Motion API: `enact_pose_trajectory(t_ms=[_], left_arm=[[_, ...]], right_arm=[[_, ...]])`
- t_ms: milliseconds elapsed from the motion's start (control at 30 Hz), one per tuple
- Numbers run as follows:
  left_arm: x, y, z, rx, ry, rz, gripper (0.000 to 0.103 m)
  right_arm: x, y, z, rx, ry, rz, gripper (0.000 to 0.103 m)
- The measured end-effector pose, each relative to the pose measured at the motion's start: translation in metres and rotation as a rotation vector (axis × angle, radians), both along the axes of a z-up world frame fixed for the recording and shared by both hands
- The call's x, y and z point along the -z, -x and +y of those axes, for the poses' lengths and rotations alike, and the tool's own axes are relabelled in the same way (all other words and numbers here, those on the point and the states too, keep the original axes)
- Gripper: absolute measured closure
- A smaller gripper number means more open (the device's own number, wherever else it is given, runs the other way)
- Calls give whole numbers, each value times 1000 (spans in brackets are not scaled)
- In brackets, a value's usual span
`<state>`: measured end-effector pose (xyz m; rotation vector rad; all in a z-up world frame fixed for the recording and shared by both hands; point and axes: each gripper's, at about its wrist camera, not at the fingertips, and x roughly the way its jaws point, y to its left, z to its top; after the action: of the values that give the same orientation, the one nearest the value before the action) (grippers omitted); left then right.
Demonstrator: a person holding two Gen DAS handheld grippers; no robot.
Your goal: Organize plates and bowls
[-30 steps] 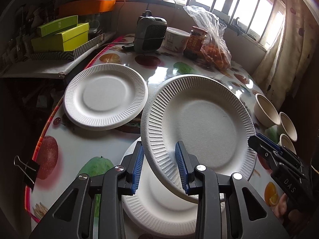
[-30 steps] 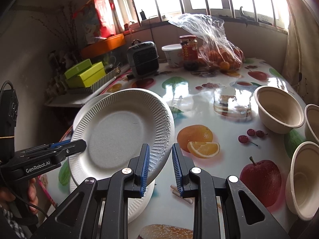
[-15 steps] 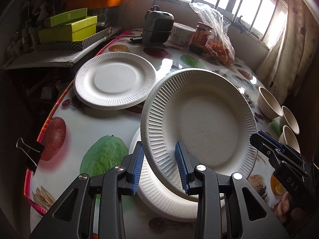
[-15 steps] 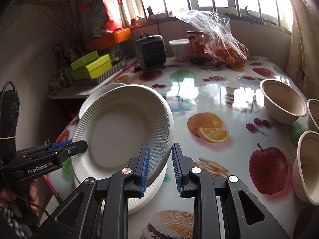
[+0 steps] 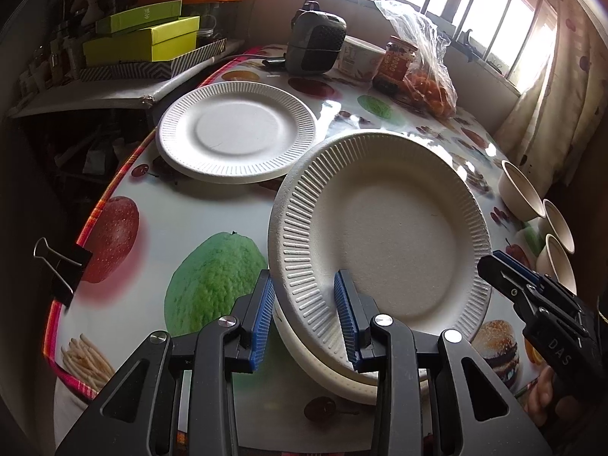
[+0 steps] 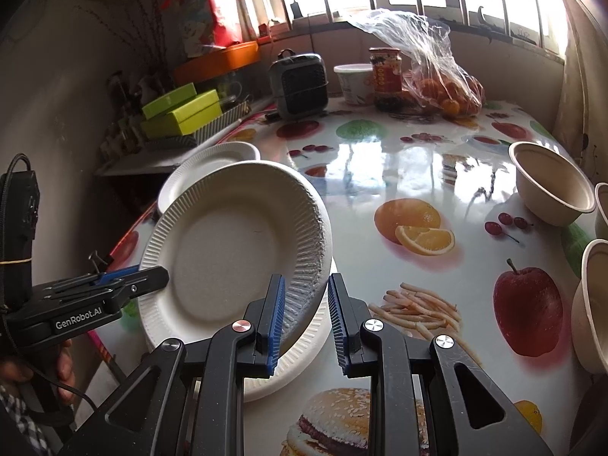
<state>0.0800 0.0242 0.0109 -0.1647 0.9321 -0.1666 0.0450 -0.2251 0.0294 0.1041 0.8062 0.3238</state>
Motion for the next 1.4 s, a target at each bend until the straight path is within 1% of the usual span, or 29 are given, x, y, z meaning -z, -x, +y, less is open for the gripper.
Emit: enact_pose_trajectory(t_ms=[633, 1400], left_arm=[[6, 4, 0, -13, -14, 20, 69], [14, 0, -2, -19, -22, 49, 68]], right_arm=[[11, 3, 6, -7, 20, 35, 80], [16, 2, 7, -7, 25, 51, 80]])
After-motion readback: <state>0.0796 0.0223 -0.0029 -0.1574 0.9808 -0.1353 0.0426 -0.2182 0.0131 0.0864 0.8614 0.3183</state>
